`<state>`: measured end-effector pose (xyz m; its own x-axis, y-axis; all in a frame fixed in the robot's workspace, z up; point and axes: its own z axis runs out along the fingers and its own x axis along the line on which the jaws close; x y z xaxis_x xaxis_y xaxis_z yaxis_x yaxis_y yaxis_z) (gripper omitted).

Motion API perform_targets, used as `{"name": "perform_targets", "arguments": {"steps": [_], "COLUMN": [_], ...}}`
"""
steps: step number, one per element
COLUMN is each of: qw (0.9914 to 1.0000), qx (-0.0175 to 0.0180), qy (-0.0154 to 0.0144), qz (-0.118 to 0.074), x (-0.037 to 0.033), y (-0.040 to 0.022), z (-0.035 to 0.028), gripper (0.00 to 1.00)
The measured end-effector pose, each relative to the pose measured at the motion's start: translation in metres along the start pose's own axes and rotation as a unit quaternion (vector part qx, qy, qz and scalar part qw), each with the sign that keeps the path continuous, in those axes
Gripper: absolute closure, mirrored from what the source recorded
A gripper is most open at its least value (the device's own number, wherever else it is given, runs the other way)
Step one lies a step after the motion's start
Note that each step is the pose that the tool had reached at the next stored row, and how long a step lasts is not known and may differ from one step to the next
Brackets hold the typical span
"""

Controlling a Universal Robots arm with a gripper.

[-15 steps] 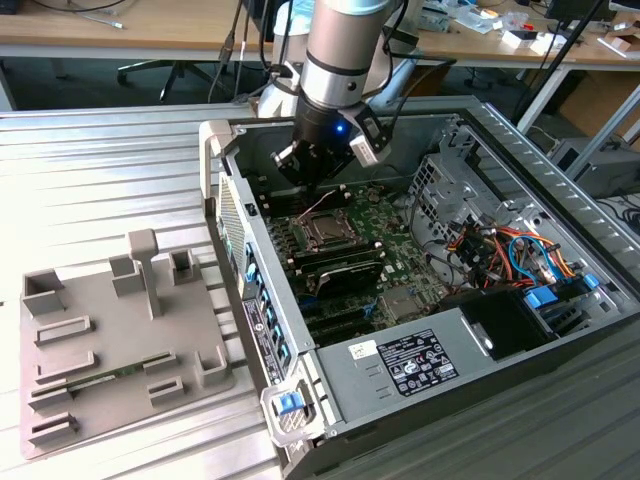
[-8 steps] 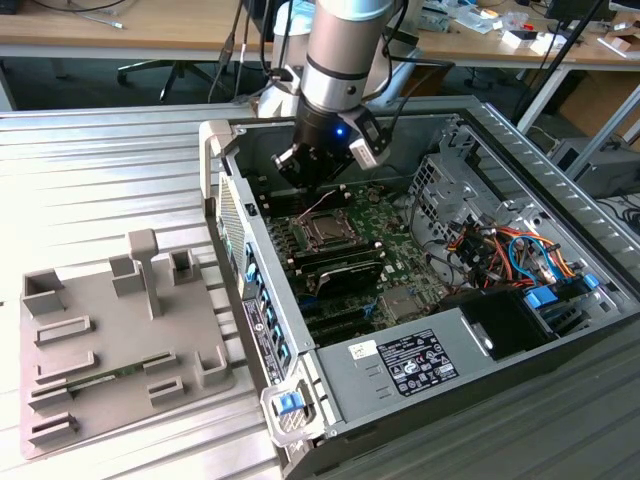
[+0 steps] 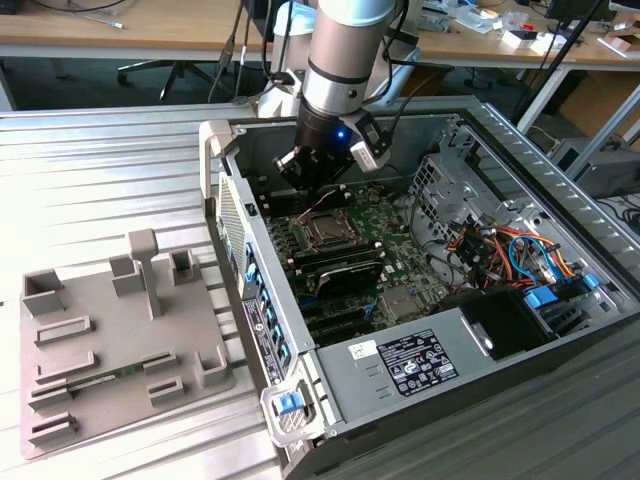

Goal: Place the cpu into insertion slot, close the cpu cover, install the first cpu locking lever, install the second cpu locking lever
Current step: 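Install the first cpu locking lever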

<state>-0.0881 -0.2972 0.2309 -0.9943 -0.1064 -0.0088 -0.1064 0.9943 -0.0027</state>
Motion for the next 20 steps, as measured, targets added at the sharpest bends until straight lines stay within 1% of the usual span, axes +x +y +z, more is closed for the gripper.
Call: {"name": "perform_targets", "arguments": {"steps": [2, 5, 7, 20], "qw": [1.00000, 1.00000, 1.00000, 1.00000], "qx": [0.0000, 0.0000, 0.0000, 0.0000], "qy": [0.0000, 0.0000, 0.0000, 0.0000], "qz": [0.000, 0.000, 0.000, 0.000], "x": [-0.0008, -0.0044, -0.0054, -0.0068], "y": [0.0001, 0.0003, 0.0005, 0.0022], "z": [0.0010, 0.0023, 0.0029, 0.0077], "gripper": [0.89, 0.89, 0.89, 0.89]}}
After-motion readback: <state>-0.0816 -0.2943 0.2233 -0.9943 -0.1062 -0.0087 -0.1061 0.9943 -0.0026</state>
